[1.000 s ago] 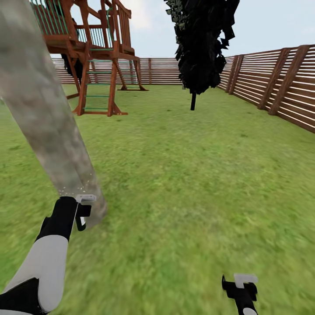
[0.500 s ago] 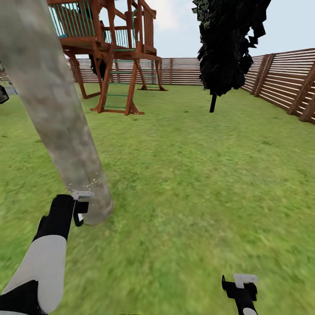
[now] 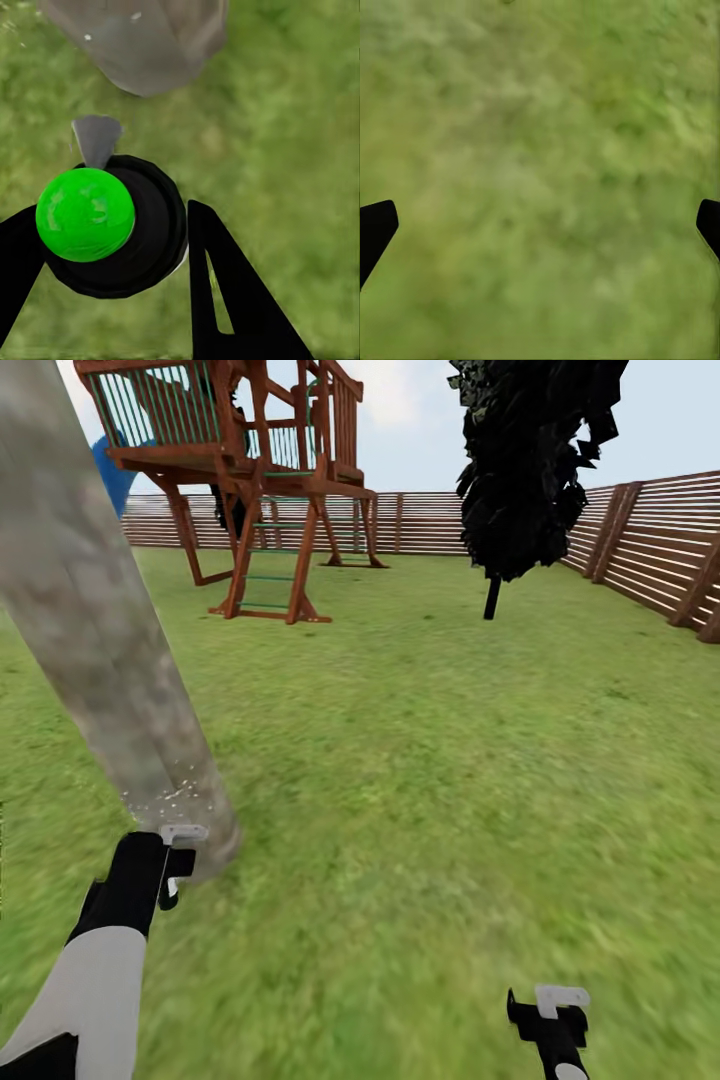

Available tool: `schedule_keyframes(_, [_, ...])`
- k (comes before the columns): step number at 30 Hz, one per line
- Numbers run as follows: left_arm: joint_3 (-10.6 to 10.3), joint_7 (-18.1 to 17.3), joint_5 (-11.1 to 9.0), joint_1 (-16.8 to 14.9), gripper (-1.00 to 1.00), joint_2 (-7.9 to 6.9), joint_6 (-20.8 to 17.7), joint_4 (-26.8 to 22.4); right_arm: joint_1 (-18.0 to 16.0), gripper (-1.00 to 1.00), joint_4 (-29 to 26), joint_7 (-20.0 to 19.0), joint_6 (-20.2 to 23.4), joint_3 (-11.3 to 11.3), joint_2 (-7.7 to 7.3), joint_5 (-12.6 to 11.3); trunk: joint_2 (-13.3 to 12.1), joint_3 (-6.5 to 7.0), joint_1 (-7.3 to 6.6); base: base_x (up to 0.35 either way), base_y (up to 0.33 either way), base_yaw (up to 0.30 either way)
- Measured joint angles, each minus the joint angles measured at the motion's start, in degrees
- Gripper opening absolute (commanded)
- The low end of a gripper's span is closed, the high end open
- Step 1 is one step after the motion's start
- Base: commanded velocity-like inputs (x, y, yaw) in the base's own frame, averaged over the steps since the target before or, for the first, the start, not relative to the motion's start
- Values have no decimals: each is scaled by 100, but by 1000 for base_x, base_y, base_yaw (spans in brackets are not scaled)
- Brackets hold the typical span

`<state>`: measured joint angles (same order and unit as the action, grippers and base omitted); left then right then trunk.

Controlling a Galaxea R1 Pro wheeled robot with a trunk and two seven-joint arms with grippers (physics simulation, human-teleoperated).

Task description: In the garden, pick up the pesticide atomizer on the floor and spray pesticide onto both trees until each tree trunk is fully covered.

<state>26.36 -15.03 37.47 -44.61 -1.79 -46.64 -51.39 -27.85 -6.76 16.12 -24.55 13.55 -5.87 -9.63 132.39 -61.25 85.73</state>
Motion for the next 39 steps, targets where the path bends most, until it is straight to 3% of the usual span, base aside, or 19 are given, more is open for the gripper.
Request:
schedule_keyframes(3, [22,256,-44,111,-100,-8,14,47,0,100,0,1,0,-1,0,0,0,0,0,198,-234,268])
schedule_keyframes(6, [438,297,-63,232,-100,7,130,56,-1,100,0,1,0,-1,1,0,0,0,0,197,-234,277])
schedule_keyframes(9, [548,306,-62,254,-100,15,354,63,0,100,0,1,0,-1,1,0,0,0,0,198,-234,278])
schedule_keyframes(13, [529,323,-60,400,-100,42,500,257,0,100,0,1,0,-6,1,0,0,0,0,196,-234,247])
schedule_keyframes(16, [524,563,-48,420,-100,60,546,297,1,100,-2,2,0,-8,-2,-1,0,0,0,184,-234,42])
schedule_keyframes(24, [523,809,-64,423,-100,70,550,316,1,100,0,1,0,-7,-5,-1,0,0,0,179,-234,1])
schedule_keyframes(39, [522,821,-68,425,-100,67,549,309,-1,100,0,2,0,-8,0,-1,0,0,0,142,-254,225])
